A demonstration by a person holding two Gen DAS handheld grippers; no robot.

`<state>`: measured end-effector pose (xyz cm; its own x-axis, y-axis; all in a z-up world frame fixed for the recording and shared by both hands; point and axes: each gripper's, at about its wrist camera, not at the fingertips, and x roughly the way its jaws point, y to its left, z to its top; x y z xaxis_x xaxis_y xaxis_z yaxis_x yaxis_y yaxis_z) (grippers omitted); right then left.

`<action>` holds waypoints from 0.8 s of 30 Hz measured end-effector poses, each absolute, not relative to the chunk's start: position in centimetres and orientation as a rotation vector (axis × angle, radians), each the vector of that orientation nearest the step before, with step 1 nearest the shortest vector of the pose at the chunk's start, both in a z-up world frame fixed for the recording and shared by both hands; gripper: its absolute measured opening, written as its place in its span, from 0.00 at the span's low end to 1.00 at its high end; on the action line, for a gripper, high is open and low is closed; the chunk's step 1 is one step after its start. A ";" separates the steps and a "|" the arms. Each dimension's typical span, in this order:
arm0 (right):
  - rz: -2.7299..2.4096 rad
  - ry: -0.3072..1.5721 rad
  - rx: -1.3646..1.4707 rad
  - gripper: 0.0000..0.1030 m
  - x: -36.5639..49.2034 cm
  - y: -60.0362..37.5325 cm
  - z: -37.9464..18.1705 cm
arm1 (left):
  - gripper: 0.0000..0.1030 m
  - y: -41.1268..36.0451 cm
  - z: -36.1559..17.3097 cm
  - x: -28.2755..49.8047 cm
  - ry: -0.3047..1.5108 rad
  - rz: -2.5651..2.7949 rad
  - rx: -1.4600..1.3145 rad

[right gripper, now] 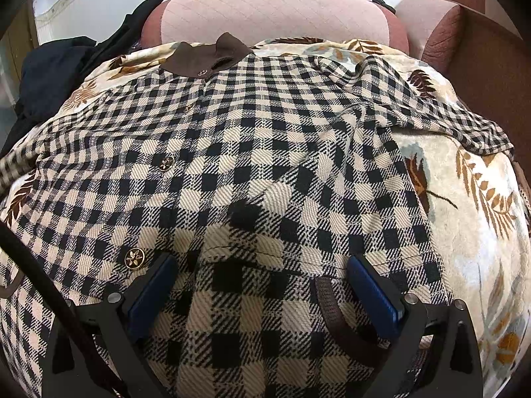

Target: Fold large clothes

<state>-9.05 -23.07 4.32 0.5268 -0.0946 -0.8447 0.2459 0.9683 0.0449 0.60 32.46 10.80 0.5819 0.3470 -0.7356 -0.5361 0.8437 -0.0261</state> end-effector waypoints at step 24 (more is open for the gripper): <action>-0.621 0.845 0.489 0.74 -10.8 -52.1 8.1 | 0.56 -2.1 2.5 -2.3 0.961 -0.281 -0.034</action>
